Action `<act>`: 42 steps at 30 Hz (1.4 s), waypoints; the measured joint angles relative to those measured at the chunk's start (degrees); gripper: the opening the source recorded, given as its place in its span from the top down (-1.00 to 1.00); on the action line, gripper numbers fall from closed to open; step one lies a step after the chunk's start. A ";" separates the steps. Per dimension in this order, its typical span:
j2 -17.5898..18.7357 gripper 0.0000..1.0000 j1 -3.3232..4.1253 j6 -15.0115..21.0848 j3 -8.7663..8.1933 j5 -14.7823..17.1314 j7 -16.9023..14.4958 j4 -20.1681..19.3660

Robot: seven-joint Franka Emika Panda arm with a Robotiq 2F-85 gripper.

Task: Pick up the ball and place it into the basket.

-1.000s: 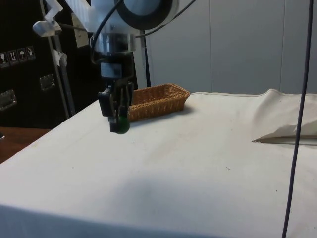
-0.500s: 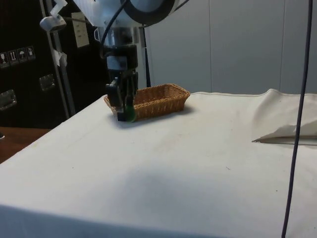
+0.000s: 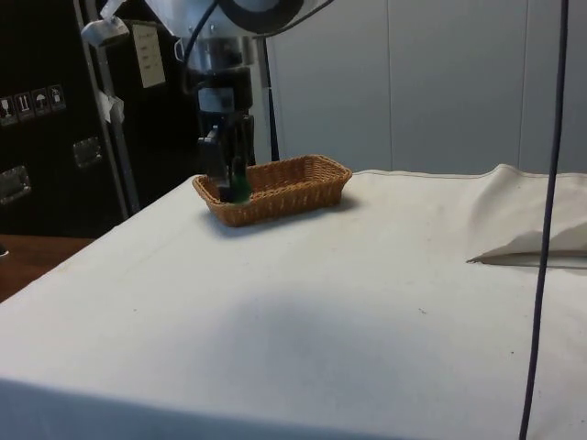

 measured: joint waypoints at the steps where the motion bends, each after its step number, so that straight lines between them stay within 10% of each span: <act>1: 0.40 0.98 -0.06 -0.06 -0.34 0.06 -0.34 0.40; 42: 2.64 0.98 -1.32 -0.52 -10.94 1.49 -15.53 3.90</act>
